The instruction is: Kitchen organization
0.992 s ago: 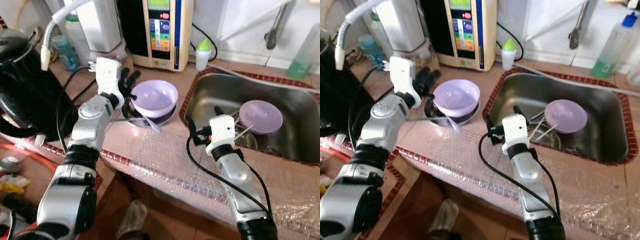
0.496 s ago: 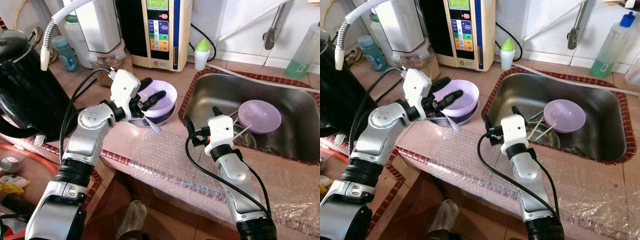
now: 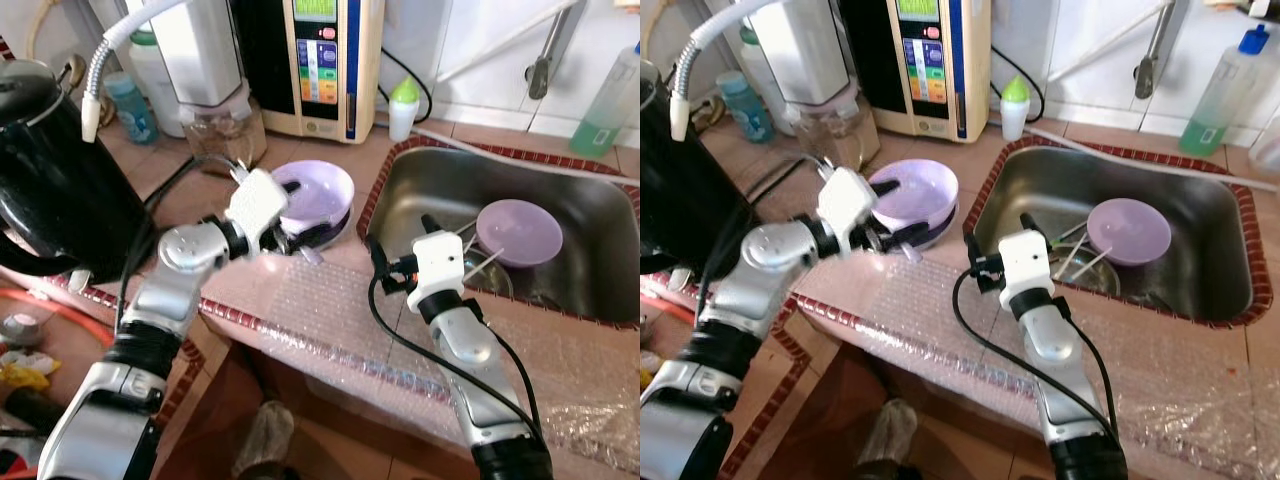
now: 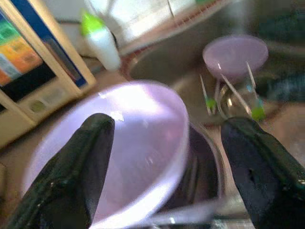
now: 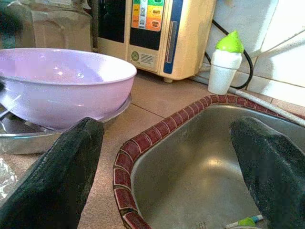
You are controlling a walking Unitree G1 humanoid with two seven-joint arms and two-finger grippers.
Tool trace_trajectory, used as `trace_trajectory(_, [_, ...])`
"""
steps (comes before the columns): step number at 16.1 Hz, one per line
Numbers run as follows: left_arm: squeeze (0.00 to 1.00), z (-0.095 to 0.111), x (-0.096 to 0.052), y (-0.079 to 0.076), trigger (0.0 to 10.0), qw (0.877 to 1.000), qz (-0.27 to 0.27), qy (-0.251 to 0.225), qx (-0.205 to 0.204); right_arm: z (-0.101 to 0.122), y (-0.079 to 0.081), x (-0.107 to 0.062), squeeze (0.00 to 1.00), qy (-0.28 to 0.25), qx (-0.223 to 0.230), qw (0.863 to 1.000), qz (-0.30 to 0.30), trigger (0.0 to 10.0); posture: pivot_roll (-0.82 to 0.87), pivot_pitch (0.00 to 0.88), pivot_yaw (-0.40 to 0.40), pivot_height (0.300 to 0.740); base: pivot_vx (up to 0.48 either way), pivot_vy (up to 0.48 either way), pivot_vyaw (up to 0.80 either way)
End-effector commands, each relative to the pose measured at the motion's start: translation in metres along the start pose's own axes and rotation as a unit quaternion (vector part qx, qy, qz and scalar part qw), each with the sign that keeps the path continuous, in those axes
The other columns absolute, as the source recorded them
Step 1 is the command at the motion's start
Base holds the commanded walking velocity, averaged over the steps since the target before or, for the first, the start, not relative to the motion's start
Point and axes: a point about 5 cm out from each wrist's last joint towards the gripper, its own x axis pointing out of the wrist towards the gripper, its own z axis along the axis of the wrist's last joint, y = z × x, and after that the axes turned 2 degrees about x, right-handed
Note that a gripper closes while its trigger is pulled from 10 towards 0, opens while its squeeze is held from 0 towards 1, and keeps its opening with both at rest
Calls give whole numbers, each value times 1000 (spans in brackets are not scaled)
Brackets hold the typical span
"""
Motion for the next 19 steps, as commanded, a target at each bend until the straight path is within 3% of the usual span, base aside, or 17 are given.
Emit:
trace_trajectory(1, [0,-4,2,-1,10000,1000,-12,13,11,1,2,0,0,-4,1,1000,1,10000,-64,0,96,740,0,0,0])
trace_trajectory(7, [0,-18,7,7,10000,999,31,30,-5,1,1,-3,0,-2,0,1000,0,10000,-91,0,95,740,0,0,0])
trace_trajectory(8, [0,-19,8,11,4196,998,46,28,-17,1,0,-4,0,-1,-1,1000,0,10000,-93,0,93,740,0,0,0])
trace_trajectory(9, [0,-18,10,11,235,999,45,26,-15,1,-1,-5,0,0,-2,1000,-1,10000,-93,0,92,740,0,0,0])
trace_trajectory(19, [0,-20,18,4,0,1000,-3,23,-4,-2,3,-5,0,9,1,1000,14,10000,-89,0,86,740,0,0,0])
